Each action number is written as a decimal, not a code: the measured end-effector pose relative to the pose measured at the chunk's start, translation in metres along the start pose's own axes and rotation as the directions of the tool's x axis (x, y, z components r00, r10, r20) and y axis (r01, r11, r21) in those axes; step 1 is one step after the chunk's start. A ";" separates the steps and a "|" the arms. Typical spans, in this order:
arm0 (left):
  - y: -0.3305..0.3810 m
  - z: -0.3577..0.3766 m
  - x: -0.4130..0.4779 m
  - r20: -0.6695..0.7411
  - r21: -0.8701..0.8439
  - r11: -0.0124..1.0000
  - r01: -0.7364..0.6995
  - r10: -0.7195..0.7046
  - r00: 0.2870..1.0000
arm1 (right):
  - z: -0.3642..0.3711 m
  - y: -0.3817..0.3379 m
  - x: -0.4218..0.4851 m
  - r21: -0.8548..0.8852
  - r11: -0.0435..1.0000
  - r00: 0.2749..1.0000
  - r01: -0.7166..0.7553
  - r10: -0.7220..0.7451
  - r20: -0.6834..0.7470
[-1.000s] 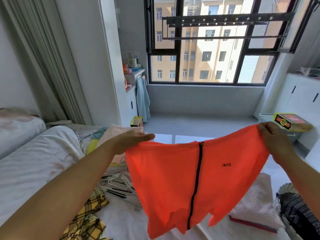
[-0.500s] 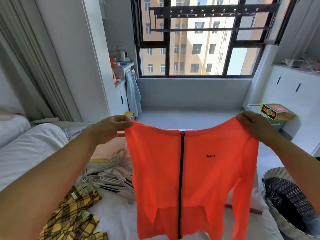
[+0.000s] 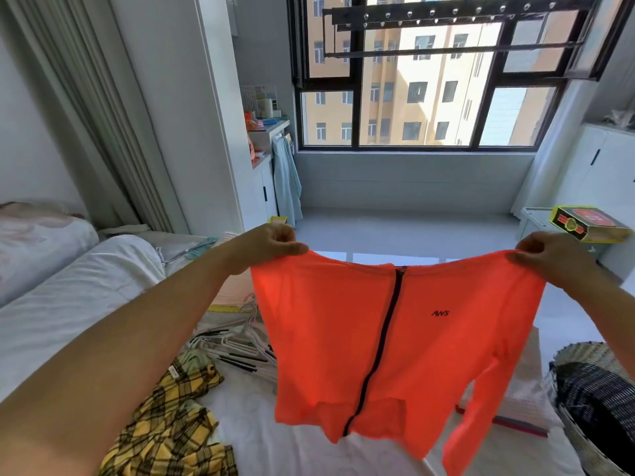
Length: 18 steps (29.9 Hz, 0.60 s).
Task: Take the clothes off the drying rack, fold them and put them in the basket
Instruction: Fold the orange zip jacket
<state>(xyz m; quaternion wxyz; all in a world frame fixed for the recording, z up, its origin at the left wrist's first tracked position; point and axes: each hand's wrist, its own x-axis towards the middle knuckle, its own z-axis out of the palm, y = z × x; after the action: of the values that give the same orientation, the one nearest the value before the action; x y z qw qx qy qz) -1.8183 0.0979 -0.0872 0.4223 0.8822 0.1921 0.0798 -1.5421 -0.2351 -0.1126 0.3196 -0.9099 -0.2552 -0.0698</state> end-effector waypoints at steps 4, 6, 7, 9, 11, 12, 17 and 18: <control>0.001 0.001 0.000 0.081 0.038 0.976 0.216 -0.218 0.973 | 0.000 0.001 0.001 0.336 0.942 0.995 -0.021 0.052 -0.083; 0.001 0.004 -0.002 0.102 0.117 0.966 0.229 -0.241 0.965 | 0.000 0.000 0.001 0.436 0.900 0.994 -0.015 0.062 -0.095; 0.002 0.006 -0.003 0.111 0.109 0.968 0.224 -0.236 0.965 | 0.000 -0.001 0.001 0.463 0.886 0.993 -0.013 0.065 -0.096; 0.001 0.007 -0.001 0.108 0.012 0.975 0.223 -0.223 0.969 | 0.001 0.001 0.001 0.467 0.884 0.993 -0.016 0.067 -0.093; -0.001 0.007 0.002 0.085 -0.141 0.973 0.184 -0.173 0.981 | 0.001 0.005 0.001 0.447 0.894 0.993 -0.025 0.075 -0.094; -0.002 0.007 0.003 0.057 -0.217 0.963 0.162 -0.153 0.987 | 0.000 0.008 0.001 0.426 0.904 0.993 -0.028 0.073 -0.091; 0.000 0.005 0.001 -0.020 -0.406 0.904 0.130 -0.151 0.988 | -0.004 0.012 0.004 0.362 0.932 0.998 0.033 -0.009 -0.068; -0.001 0.005 0.002 -0.028 -0.390 0.910 0.142 -0.166 0.986 | -0.005 0.011 0.004 0.339 0.940 0.998 0.045 -0.025 -0.063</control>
<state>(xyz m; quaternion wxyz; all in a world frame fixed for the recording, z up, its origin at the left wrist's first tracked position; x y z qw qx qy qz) -1.8158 0.0957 -0.0914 0.5868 0.7610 0.2541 0.1092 -1.5327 -0.2437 -0.1132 0.4779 -0.8339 -0.2703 -0.0566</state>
